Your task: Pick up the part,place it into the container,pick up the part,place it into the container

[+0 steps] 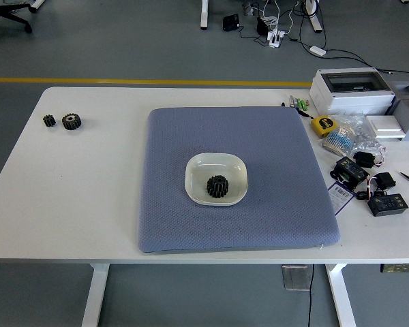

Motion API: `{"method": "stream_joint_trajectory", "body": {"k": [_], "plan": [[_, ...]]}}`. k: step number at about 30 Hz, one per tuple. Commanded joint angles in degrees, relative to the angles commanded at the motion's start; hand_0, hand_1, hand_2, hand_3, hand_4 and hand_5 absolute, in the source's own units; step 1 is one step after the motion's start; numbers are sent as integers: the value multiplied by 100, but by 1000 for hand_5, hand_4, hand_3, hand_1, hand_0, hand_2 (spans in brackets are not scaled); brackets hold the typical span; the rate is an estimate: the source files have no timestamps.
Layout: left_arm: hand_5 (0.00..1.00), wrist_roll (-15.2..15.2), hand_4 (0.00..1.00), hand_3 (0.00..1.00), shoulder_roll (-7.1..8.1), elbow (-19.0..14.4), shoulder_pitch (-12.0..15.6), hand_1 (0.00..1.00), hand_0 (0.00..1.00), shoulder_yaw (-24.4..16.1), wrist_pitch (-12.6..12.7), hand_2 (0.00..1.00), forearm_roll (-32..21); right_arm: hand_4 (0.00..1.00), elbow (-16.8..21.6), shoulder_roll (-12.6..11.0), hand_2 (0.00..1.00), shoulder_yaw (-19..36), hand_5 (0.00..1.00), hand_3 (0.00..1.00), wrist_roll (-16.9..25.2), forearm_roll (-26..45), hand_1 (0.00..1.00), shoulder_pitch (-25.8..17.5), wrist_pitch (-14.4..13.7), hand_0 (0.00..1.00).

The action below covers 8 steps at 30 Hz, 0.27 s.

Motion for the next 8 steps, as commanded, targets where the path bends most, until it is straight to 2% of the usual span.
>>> {"method": "stream_joint_trajectory", "body": {"k": [2,8], "plan": [[522,-5,582,558,4,0,-2,671,697,14,3,649,-22,998,-14,15,791,-8,981,802,-45,51,728,2,19,726],[522,-13,582,558,4,0,-24,671,697,83,-3,649,-55,998,-117,64,791,-73,981,802,-187,168,728,47,86,726]]}}
